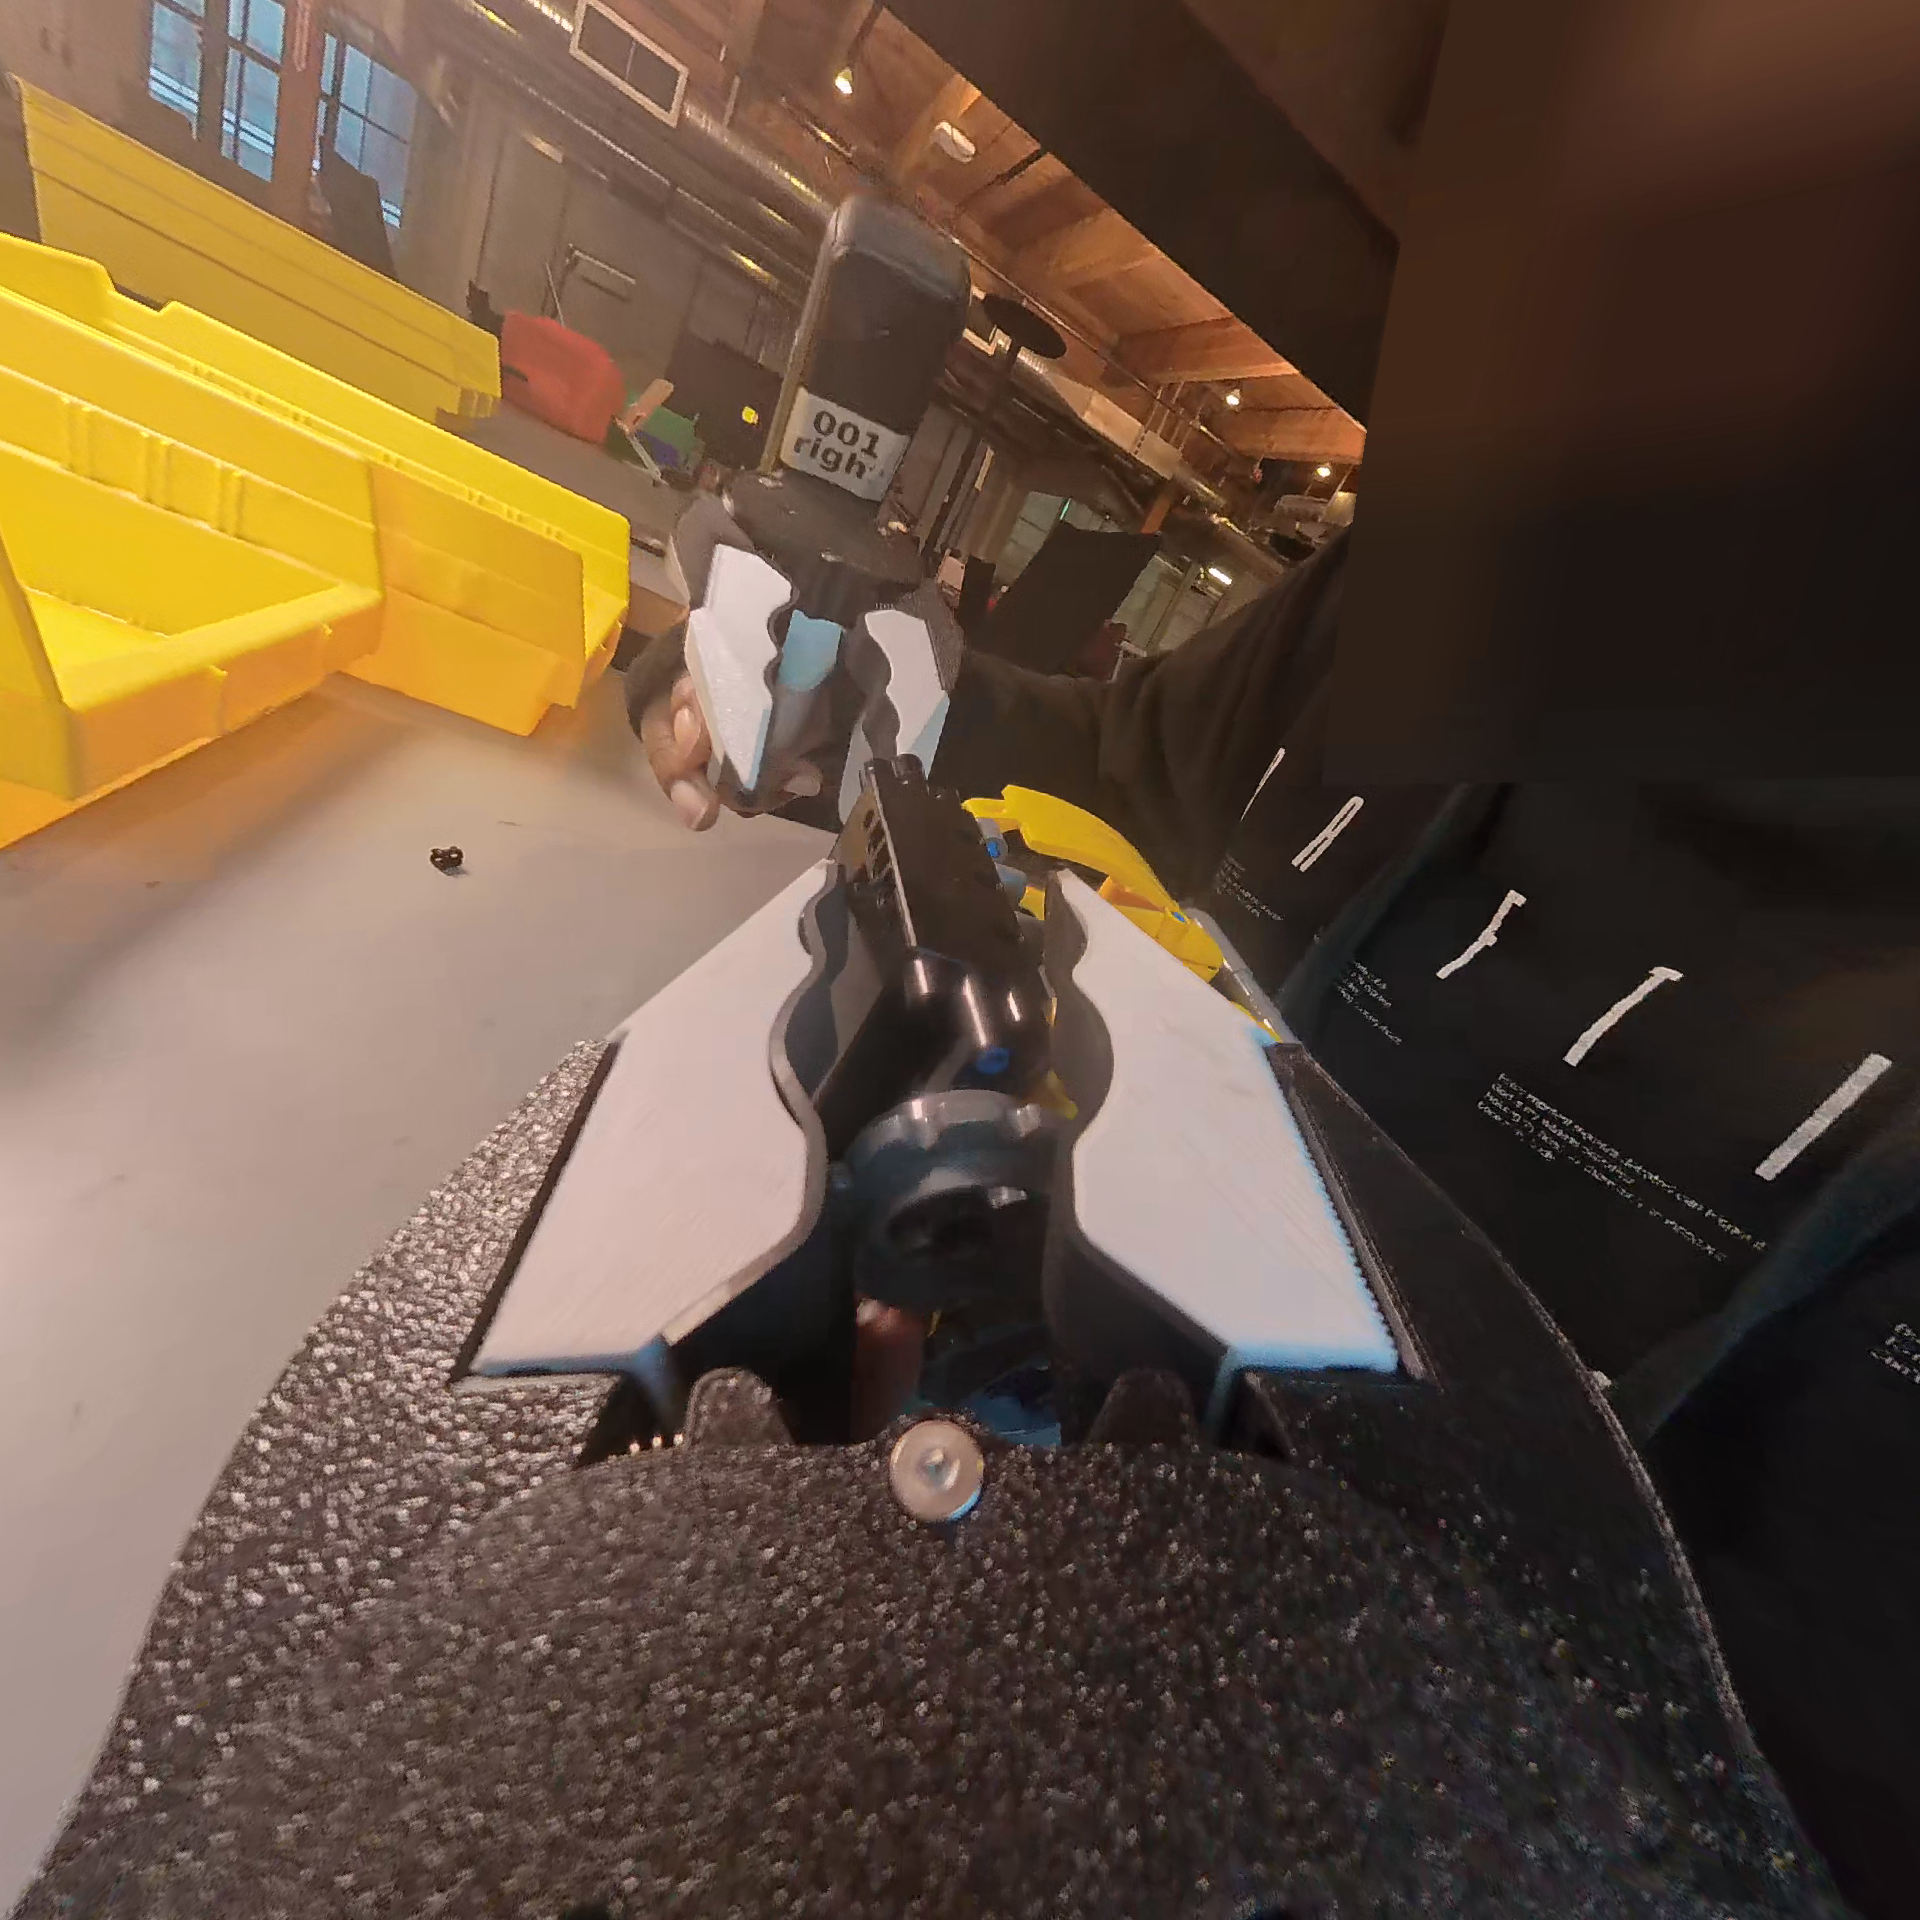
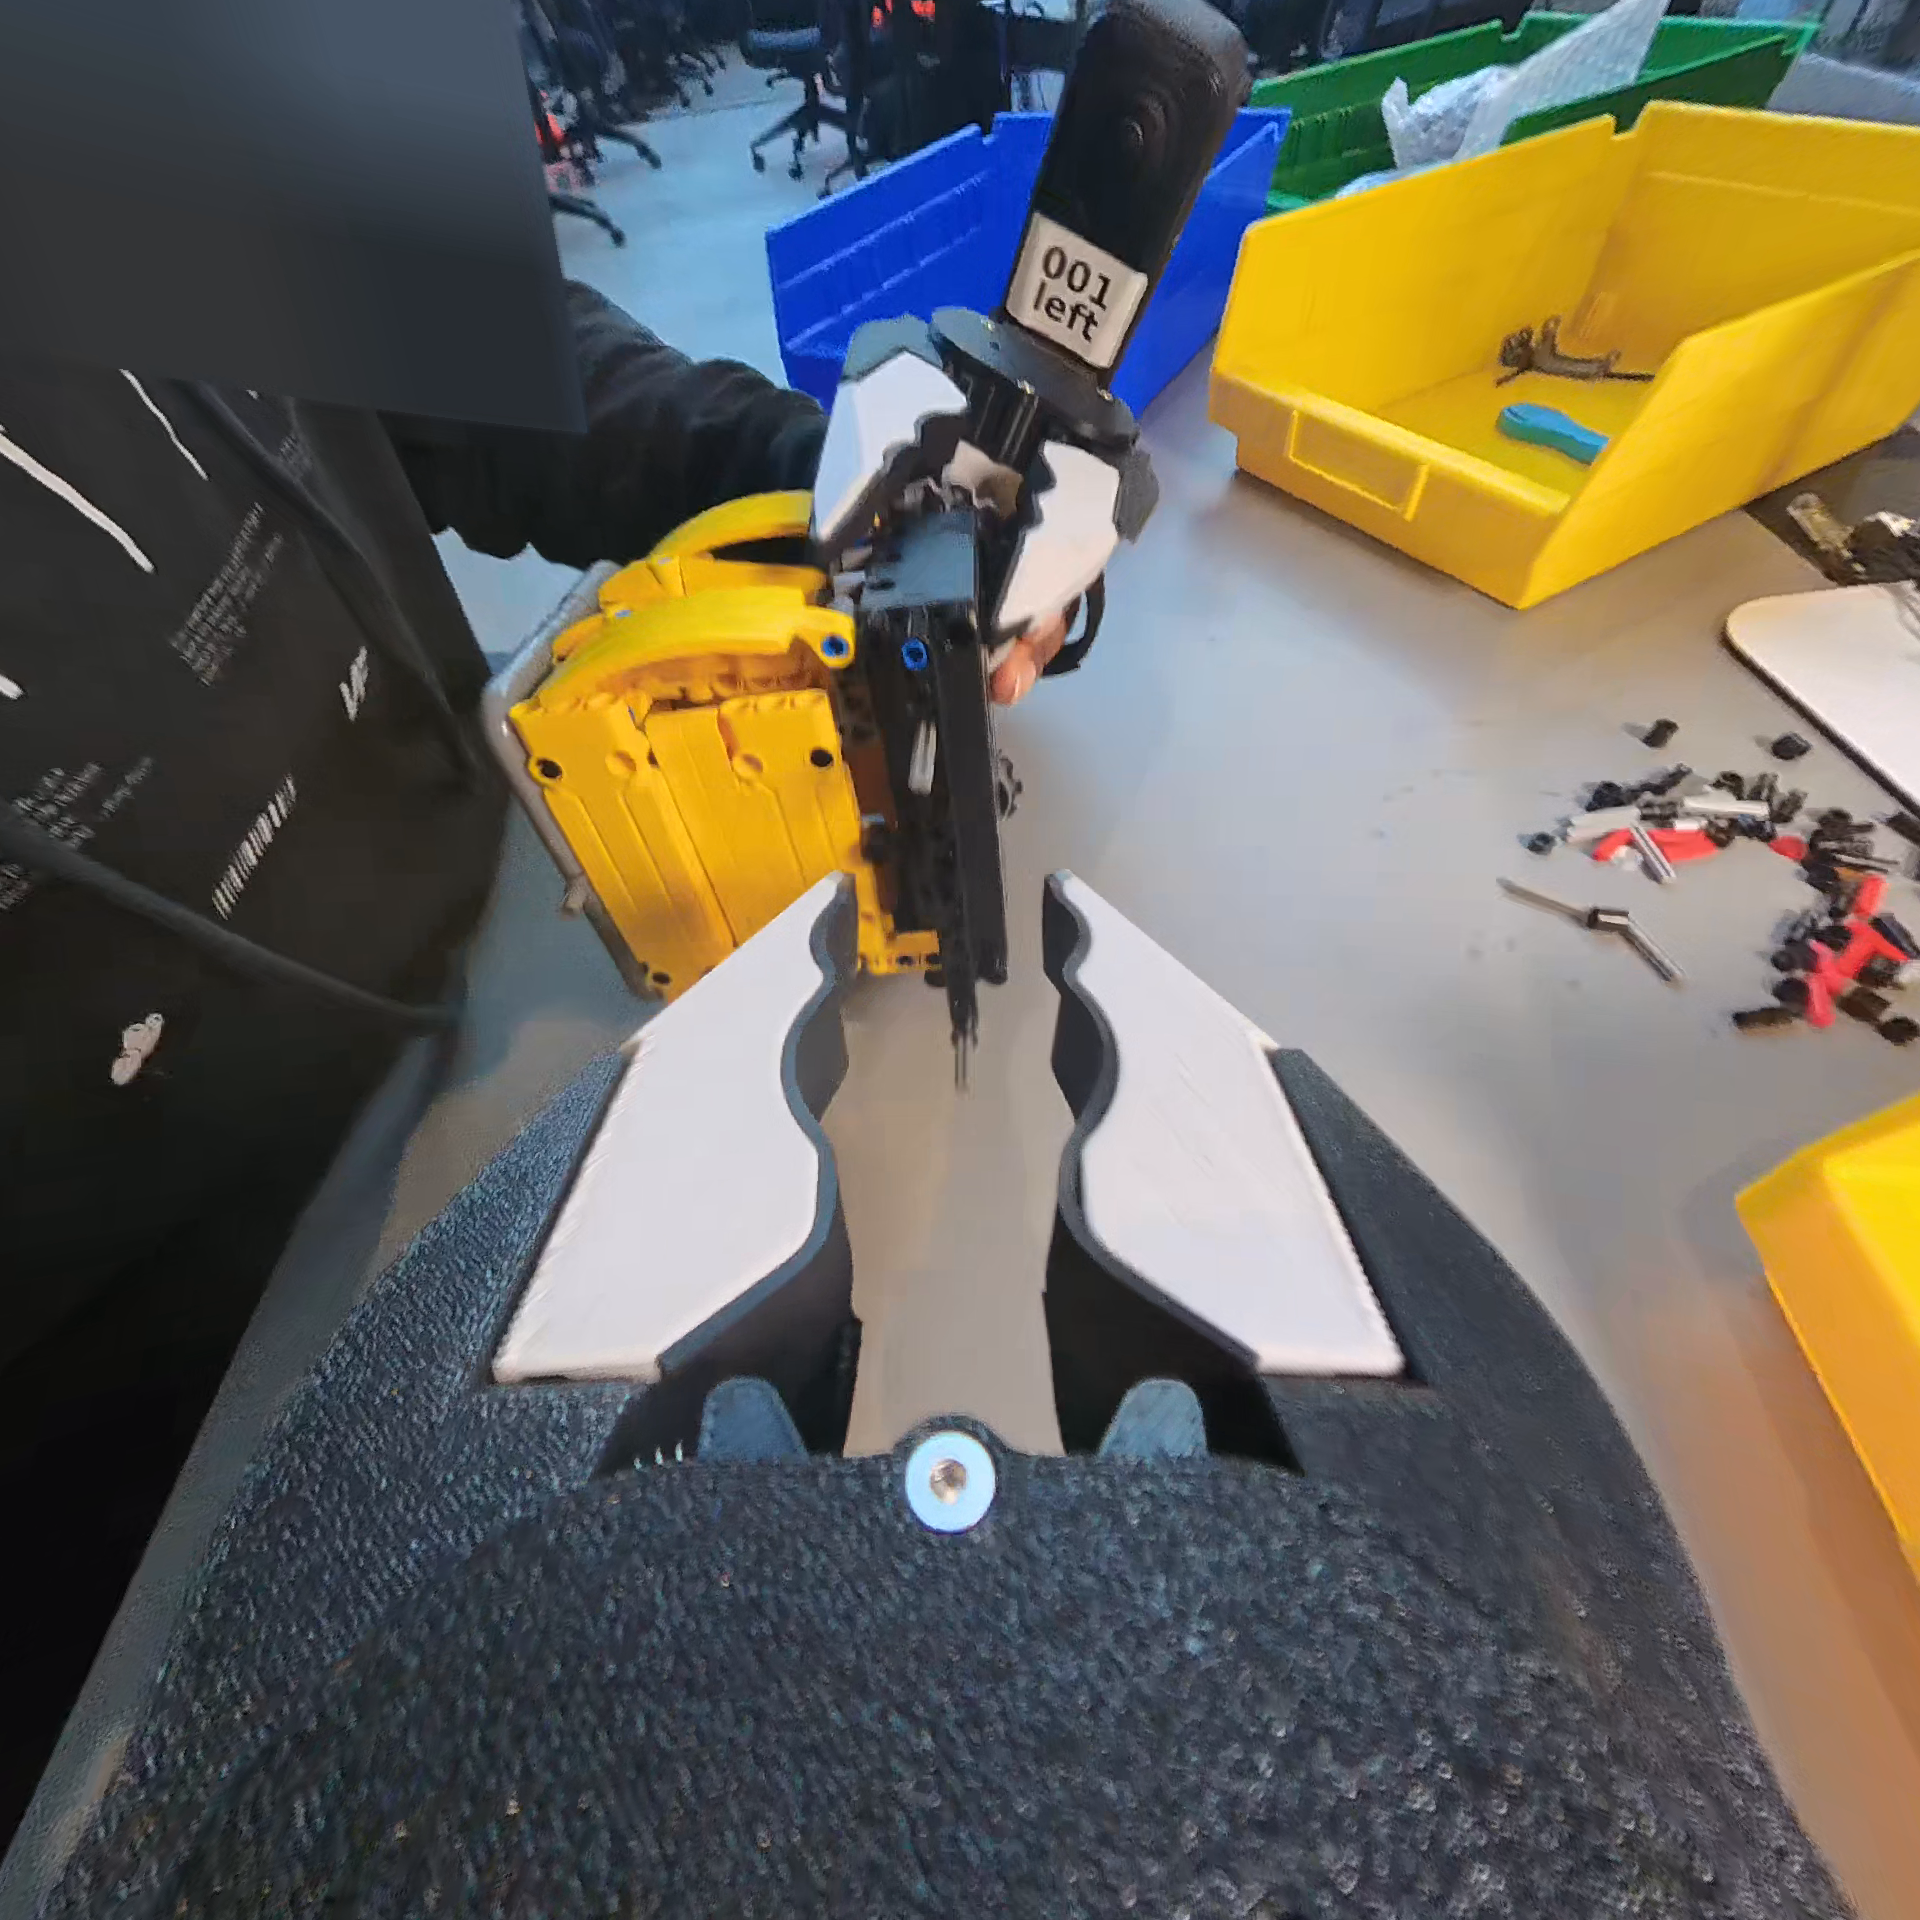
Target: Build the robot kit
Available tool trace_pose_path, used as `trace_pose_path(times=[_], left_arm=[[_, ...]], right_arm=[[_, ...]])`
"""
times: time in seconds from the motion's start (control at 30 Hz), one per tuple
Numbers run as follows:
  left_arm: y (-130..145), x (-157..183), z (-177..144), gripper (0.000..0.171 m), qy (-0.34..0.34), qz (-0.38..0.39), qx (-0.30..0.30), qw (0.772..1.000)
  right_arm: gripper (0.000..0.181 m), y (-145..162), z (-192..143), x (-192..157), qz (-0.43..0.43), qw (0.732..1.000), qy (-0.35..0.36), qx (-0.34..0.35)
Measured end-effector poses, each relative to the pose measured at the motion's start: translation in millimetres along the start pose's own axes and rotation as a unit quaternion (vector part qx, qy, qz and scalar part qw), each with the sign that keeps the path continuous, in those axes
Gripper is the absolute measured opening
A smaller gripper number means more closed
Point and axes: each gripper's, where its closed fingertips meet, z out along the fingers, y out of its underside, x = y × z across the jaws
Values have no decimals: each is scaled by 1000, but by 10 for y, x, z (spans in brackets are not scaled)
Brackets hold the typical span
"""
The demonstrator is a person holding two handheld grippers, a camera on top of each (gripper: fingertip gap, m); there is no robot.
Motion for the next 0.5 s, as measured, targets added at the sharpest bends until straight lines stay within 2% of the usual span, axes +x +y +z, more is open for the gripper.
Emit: trace_pose_path(times=[0.1,0.13,0.17,0.3,0.4,0.5], left_arm=[[-192,22,-138,18,21,-21,70,997],[-243,-5,-184,0,17,-20,87,996],[-282,-19,-220,0,13,-13,99,995],[-298,38,-186,0,7,15,76,997],[-320,2,-197,24,-19,20,62,998],[-340,25,-184,29,-44,48,42,997]], right_arm=[[38,200,39,10,16,1000,16,-8],[38,277,95,17,15,1000,23,-14],[38,341,164,-19,13,1000,17,-21],[37,436,351,-85,-14,999,19,-38],[31,389,386,-77,-21,999,20,-32],[22,427,447,-93,-25,999,8,-44]])
